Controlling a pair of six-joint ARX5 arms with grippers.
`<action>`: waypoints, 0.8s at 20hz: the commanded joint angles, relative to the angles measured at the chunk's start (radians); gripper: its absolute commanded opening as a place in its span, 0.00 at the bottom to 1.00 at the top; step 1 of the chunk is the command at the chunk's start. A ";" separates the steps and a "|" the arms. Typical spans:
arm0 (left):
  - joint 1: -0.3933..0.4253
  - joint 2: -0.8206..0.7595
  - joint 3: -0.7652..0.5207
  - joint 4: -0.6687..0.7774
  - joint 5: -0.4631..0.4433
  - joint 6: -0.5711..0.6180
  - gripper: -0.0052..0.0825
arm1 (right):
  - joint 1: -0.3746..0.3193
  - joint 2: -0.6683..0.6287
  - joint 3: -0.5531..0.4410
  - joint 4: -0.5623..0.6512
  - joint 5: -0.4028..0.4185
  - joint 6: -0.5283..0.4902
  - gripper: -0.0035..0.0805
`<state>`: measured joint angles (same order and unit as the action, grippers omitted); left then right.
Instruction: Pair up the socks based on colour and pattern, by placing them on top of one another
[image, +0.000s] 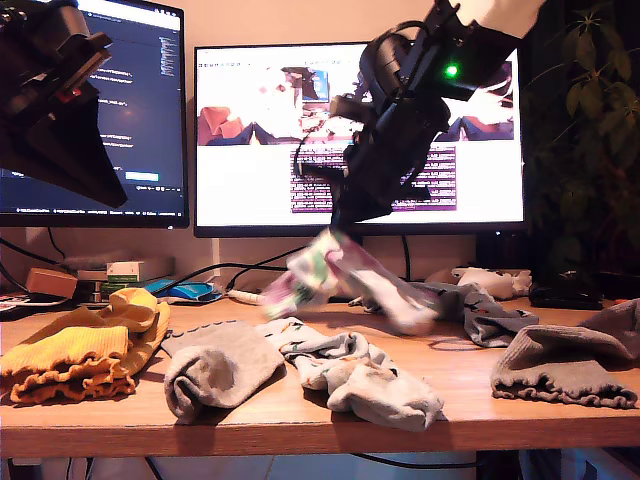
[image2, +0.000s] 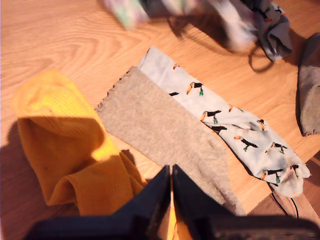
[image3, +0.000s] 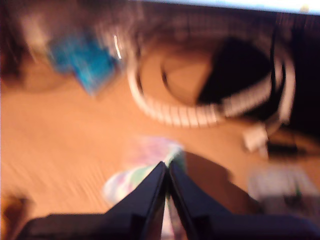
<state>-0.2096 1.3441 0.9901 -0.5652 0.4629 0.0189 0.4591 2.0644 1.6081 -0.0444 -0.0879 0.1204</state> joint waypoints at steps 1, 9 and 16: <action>-0.003 0.003 0.002 0.004 0.000 0.003 0.04 | 0.003 0.026 0.045 -0.030 -0.003 0.013 0.03; -0.009 0.003 0.002 -0.009 0.000 -0.013 0.04 | 0.006 0.054 0.045 -0.214 -0.133 -0.087 0.30; -0.010 0.003 0.002 -0.012 0.001 -0.012 0.04 | -0.009 0.037 0.124 -0.526 -0.137 -0.129 0.42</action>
<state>-0.2146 1.3441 0.9901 -0.5774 0.4629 0.0074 0.4576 2.1025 1.6932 -0.5465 -0.2256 -0.0021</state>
